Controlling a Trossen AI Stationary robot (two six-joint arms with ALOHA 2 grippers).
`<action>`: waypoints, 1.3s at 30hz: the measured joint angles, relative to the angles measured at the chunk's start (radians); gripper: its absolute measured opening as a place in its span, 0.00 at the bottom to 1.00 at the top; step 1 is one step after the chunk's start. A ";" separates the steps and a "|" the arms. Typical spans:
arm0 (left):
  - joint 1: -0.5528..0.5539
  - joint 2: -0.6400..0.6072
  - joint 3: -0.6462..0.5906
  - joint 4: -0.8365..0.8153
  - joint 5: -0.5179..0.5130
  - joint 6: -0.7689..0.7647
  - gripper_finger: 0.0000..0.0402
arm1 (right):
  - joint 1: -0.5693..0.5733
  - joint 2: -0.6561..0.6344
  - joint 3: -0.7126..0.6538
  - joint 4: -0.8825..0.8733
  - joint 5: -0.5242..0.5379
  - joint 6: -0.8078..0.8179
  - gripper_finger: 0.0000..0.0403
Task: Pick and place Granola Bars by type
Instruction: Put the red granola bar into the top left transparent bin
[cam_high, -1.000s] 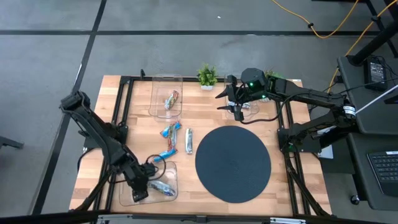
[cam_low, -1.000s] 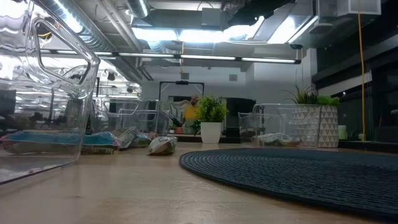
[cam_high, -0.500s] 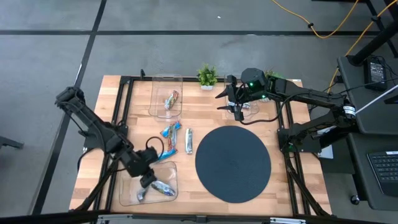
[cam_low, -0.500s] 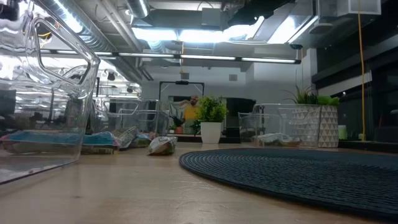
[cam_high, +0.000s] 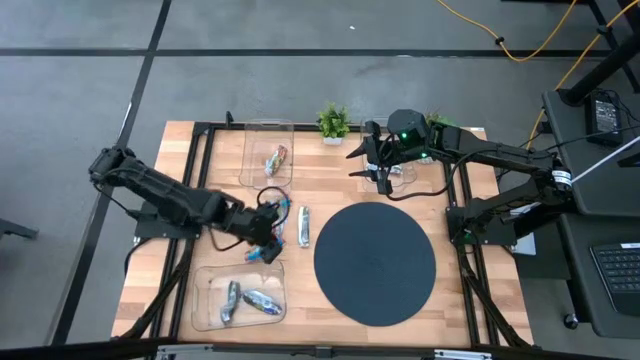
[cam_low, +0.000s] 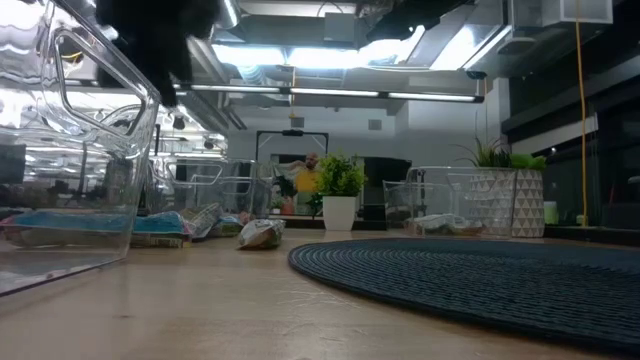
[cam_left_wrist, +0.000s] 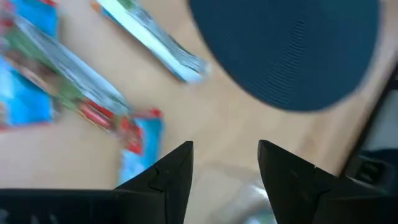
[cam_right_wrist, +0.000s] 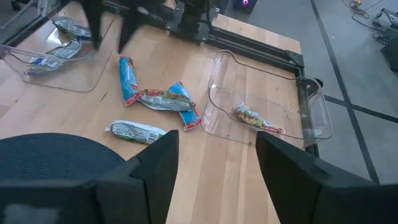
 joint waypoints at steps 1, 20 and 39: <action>0.023 0.013 0.000 -0.001 0.000 0.019 0.43 | 0.000 0.000 0.000 0.000 0.000 -0.001 0.54; 0.275 0.315 0.000 -0.087 0.103 0.274 0.48 | 0.000 0.000 0.000 0.000 0.000 -0.004 0.54; 0.289 0.438 0.003 -0.072 0.093 0.265 0.60 | 0.000 0.000 0.000 -0.001 0.002 0.051 0.54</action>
